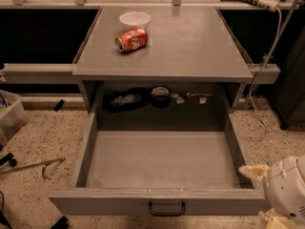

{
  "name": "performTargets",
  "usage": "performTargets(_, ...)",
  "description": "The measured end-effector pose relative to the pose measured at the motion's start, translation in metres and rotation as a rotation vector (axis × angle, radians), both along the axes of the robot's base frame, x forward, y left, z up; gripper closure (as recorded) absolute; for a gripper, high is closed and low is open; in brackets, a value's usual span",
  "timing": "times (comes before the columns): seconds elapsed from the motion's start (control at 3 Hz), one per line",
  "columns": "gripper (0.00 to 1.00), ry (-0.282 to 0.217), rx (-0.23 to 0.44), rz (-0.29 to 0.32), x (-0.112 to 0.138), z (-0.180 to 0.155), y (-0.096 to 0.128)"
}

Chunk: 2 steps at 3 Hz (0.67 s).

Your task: Close top drawer

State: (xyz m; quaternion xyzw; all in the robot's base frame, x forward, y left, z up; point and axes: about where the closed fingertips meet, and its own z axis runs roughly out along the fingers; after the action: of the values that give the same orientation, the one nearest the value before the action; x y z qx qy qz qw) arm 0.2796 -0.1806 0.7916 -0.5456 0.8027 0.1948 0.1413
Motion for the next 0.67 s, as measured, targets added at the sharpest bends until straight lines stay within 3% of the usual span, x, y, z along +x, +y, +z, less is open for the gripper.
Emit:
performTargets(0.33, 0.00, 0.093, -0.002, 0.011, -0.0259, -0.0220, 0.0000)
performTargets(0.67, 0.19, 0.096, -0.002, 0.012, -0.0271, -0.0229, 0.0002)
